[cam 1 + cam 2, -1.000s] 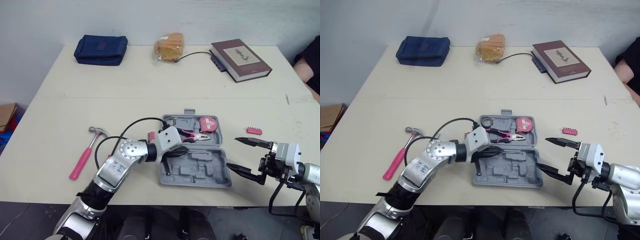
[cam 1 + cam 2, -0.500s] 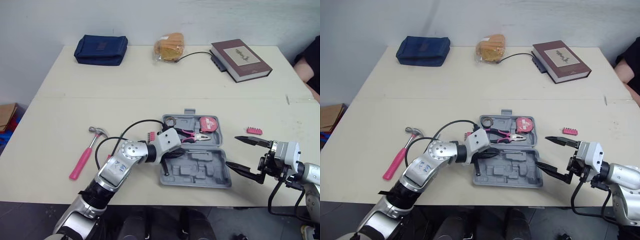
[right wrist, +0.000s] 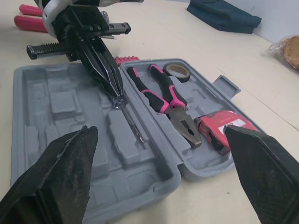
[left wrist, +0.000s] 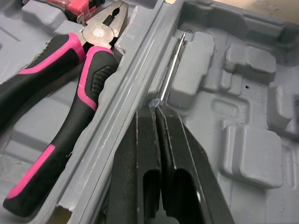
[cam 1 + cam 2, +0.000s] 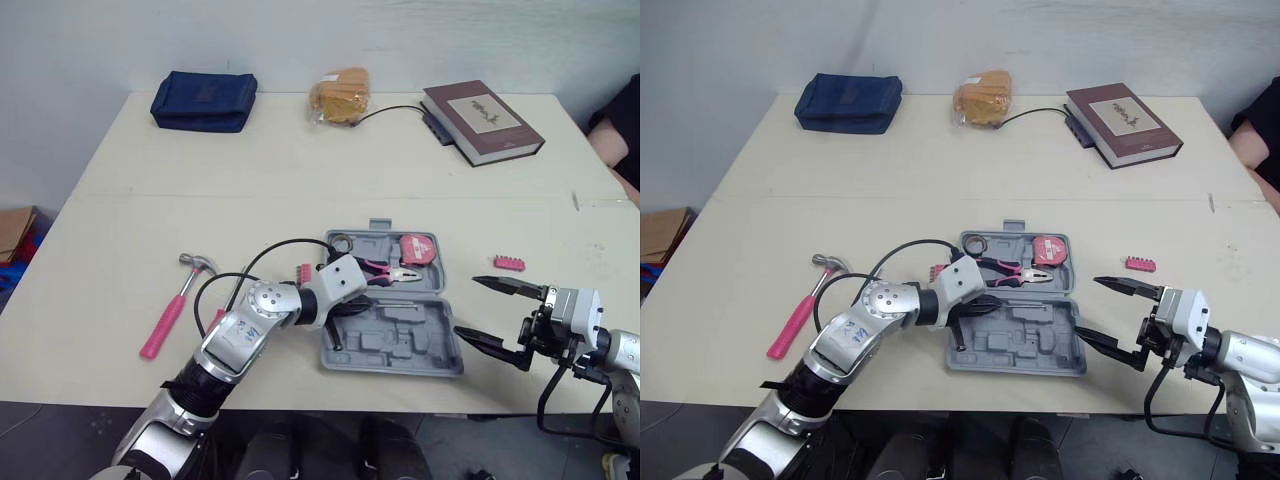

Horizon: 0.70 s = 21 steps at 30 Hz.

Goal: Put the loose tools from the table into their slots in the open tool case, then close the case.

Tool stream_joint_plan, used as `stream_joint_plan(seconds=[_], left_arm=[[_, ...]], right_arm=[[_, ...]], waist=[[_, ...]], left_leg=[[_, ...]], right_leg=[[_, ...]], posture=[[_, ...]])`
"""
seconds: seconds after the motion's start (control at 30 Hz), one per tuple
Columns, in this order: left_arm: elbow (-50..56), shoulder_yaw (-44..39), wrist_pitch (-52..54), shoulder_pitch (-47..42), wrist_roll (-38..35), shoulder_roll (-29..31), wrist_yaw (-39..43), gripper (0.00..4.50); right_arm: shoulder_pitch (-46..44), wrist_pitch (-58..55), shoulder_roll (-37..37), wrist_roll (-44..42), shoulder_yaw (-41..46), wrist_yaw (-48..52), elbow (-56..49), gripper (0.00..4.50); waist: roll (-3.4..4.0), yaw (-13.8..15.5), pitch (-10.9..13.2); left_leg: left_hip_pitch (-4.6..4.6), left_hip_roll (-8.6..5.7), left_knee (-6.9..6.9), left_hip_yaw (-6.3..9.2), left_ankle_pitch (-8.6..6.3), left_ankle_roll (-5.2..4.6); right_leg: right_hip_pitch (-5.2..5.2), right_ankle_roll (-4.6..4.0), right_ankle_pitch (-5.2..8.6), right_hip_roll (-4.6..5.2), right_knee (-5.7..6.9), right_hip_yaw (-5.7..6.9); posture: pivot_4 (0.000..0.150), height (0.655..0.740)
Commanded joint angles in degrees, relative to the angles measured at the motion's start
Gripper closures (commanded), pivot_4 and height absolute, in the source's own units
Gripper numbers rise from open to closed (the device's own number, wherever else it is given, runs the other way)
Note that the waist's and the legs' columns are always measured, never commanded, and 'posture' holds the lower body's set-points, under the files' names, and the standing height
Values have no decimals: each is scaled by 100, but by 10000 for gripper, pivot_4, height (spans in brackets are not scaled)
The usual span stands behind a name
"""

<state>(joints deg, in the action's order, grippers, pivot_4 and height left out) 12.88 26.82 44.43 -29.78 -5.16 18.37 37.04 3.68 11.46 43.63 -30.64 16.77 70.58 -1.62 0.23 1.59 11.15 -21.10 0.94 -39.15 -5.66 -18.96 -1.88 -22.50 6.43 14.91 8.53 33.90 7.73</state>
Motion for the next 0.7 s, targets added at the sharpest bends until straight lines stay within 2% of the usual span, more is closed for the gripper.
stream_joint_plan(seconds=[0.03,0.17,0.27,0.37,0.4,0.5,0.57,0.7], left_arm=[[-372,237,512,267,169,84,-113,44695],[-315,162,529,311,135,165,-120,44695],[-20,24,55,493,0,305,85,44695],[504,-514,-1028,809,-477,353,516,44695],[711,-782,-1048,898,-770,374,680,44695],[1115,-1118,-1449,1035,-904,852,1066,44695],[1326,-1730,-1829,1280,-1254,1118,1296,44695],[1577,-2736,-2496,1974,-1673,1753,1845,32022]], right_arm=[[36,182,-41,-63,240,31,36,0],[46,237,-60,-65,217,23,65,0],[46,262,-83,-61,210,17,93,0],[20,317,-94,-51,201,26,178,0],[2,344,-98,-46,207,25,227,0],[-49,431,-97,-31,221,93,409,0],[-81,475,-79,-22,238,109,491,0],[-99,597,-24,55,328,97,587,0]], waist=[[0,-4,-8],[-1,-5,-38],[5,-28,-51],[11,-41,-55],[12,-43,-53],[7,-23,-42],[13,-14,-43],[17,-28,-44]], left_leg=[[1,0,0,0,0,0],[2,1,0,1,-1,1],[3,4,0,2,-3,4],[5,18,3,0,-11,16],[3,21,3,0,-11,17],[-10,25,2,0,-10,23],[-10,20,0,6,-8,23],[-9,22,2,4,-16,23]], right_leg=[[0,0,0,0,0,0],[3,0,0,0,-2,-2],[2,-3,1,0,-2,-6],[-1,-16,9,-3,-1,-13],[-4,-20,11,-4,1,-13],[-19,-28,15,-4,10,-13],[-17,-28,15,-2,13,-11],[-16,-28,15,0,8,-14]], posture=[[1500,7400],[1500,7400],[1500,7400],[1500,7400],[1500,7400],[1500,7400],[1500,7400],[1500,7400]])
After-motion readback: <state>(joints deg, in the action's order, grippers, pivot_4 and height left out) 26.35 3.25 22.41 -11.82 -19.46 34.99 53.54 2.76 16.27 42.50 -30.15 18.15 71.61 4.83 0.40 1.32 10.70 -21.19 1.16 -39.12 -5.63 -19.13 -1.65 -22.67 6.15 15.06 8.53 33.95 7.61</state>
